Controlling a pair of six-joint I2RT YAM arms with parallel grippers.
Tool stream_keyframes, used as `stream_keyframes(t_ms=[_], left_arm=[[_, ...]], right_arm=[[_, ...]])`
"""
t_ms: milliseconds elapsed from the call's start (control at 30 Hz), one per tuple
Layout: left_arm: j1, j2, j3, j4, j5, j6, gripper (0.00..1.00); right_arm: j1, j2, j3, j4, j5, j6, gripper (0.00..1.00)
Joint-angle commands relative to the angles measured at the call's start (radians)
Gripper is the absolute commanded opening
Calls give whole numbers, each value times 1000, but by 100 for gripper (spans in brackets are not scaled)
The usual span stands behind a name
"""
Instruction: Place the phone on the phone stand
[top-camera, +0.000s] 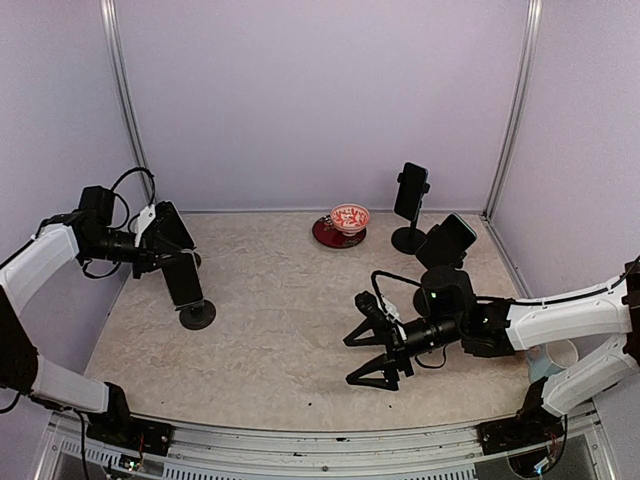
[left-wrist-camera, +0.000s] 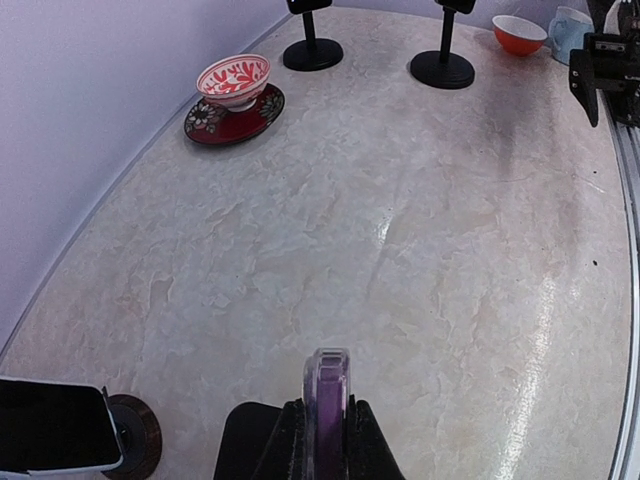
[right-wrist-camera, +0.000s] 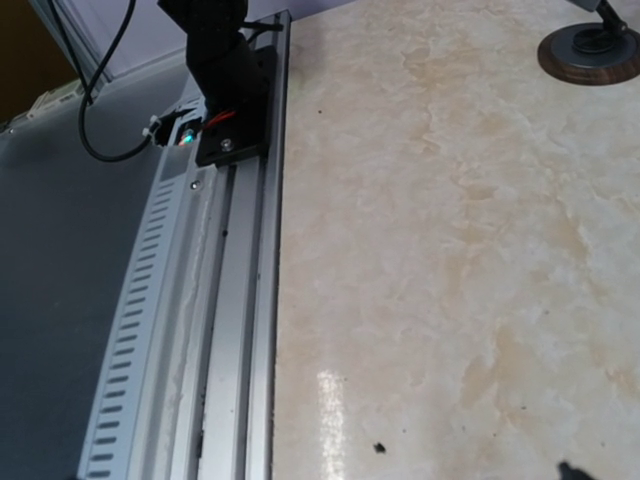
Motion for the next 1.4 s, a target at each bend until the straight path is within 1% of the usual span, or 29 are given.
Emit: stream_keyframes(t_ms=[0,367,567,767,933,1100,1200,1267,1300,1333,1367], left_arm=[[10,-10,-16,31,-5,-18,0],[20,-21,-51,79,-21,-66,0],[16,-14,-34,81,-55,-72,0],[-2,-12,-45,100,-122,-90,14],[-6,-27,-65,138,-156,-112,19],[-8,-31,-63,153,-168,-130,26],[-10,-34,-61,162,-175,-141,38],[-11,-36,-64,165,-175,-144,40],[-12,-37,-66,167,-177,-146,43],[-12,-39,-67,168,-177,-146,73],[-12,-40,-69,171,-180,-148,95]], right_arm=[[-13,7,-9,21,-9,3,100],[-13,3,-9,19,-10,3,100],[-13,-4,-11,18,-7,2,100],[-13,-1,-10,18,-7,1,100],[-13,1,-11,18,-9,1,100],[-12,3,-9,19,-10,3,100],[-13,2,-10,18,-10,3,100],[-12,3,-9,18,-10,3,100],[-13,3,-9,18,-11,2,100],[-13,2,-9,19,-12,2,100],[-12,1,-9,18,-12,3,100]])
